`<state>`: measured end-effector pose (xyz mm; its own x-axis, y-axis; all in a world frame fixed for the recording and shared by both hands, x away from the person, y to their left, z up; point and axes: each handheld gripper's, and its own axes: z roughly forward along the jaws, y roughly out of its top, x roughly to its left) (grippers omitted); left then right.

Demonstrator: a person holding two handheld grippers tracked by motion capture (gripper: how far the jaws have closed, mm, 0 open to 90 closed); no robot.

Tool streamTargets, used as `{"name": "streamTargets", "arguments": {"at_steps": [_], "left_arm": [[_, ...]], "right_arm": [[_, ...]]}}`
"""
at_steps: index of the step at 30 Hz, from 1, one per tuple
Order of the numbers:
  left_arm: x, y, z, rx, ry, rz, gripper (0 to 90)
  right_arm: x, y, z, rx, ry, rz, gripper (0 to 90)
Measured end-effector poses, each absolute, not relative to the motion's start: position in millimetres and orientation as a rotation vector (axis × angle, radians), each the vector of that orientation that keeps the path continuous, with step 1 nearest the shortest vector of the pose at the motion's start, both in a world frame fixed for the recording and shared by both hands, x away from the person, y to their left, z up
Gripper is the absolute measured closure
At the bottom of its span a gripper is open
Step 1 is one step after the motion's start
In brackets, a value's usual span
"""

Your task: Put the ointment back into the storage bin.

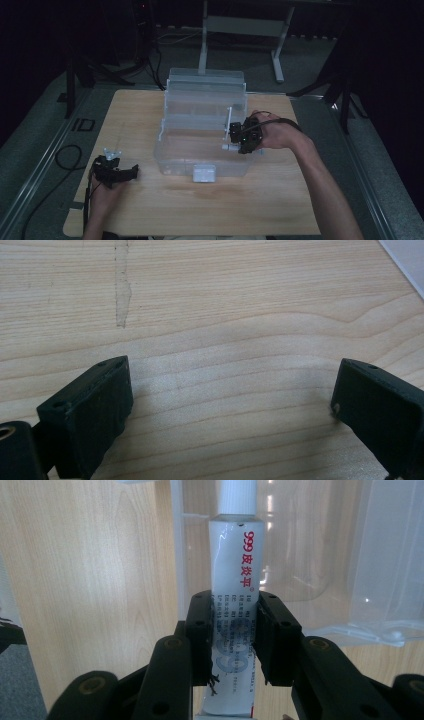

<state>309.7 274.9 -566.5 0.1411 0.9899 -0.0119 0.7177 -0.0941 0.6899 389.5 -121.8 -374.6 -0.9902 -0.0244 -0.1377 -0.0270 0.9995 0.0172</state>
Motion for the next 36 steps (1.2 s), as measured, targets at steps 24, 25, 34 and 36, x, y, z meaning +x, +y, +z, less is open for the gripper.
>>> {"name": "streamTargets", "arguments": {"at_steps": [24,25,34,36], "left_arm": [[310,275,-567,1.873,1.631,0.64,3.6],[310,275,-567,1.873,1.631,0.64,3.6],[310,275,-567,1.873,1.631,0.64,3.6],[310,275,-567,1.873,1.631,0.64,3.6]], "right_arm": [[397,-101,-388,-0.076,3.011,-0.002,69.9],[397,-101,-389,-0.069,3.013,-0.009,70.0],[397,-96,-395,-0.083,3.013,-0.031,69.9],[398,-95,-397,-0.089,3.014,-0.029,69.9]]}}
